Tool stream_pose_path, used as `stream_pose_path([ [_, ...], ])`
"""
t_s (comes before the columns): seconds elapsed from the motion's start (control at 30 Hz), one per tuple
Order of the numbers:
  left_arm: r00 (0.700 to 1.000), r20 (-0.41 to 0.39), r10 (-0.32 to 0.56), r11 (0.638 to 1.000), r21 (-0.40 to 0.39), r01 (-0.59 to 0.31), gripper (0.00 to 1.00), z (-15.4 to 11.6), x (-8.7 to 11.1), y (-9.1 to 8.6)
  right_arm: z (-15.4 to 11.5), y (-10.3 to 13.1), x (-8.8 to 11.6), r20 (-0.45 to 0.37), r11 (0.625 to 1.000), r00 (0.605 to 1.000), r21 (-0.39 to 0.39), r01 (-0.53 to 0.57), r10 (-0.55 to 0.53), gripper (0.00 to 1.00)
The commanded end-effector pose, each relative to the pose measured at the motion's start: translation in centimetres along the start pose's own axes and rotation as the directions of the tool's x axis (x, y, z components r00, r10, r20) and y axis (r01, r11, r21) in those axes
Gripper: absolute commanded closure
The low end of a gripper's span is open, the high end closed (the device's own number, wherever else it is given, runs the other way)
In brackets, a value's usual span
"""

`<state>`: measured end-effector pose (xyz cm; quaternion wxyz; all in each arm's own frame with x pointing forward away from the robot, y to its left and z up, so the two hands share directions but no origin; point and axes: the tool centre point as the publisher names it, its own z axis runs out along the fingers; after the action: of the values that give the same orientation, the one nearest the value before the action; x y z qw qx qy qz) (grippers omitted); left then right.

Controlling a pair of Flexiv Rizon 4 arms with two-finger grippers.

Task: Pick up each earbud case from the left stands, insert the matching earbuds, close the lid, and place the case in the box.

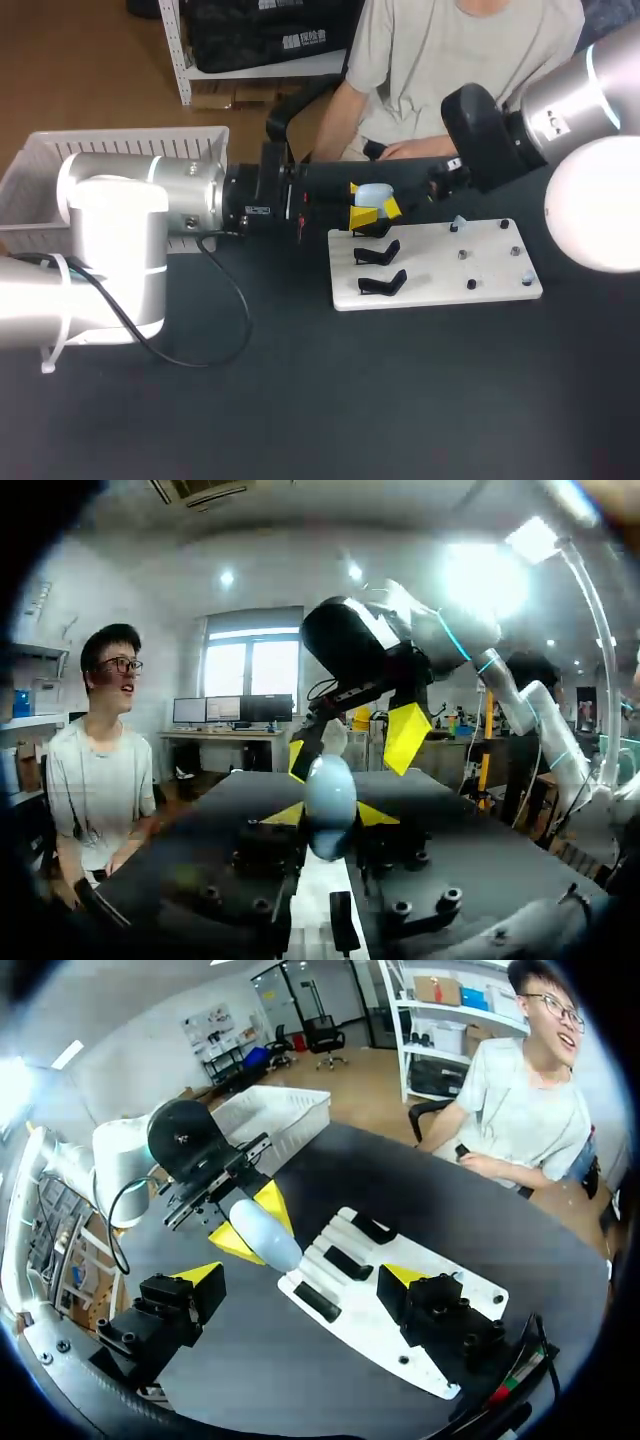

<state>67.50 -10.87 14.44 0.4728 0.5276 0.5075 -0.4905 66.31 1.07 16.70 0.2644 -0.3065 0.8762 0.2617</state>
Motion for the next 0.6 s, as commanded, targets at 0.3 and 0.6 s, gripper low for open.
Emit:
stream_pose_path([
  [0.3, 1.000, 0.003, 0.004, 1.000, -0.008, -0.004, 1.00, 0.0, 0.1, -0.2, 1.3, -0.6, -0.9, -0.024, 1.000, 1.000, -0.007, -0.012, 0.011, 0.00],
  [0.6, 1.000, 0.003, 0.004, 1.000, -0.008, -0.004, 1.00, 0.0, 0.1, -0.2, 1.8, -1.0, -0.9, -0.041, 1.000, 0.999, -0.003, -0.018, 0.018, 0.00],
])
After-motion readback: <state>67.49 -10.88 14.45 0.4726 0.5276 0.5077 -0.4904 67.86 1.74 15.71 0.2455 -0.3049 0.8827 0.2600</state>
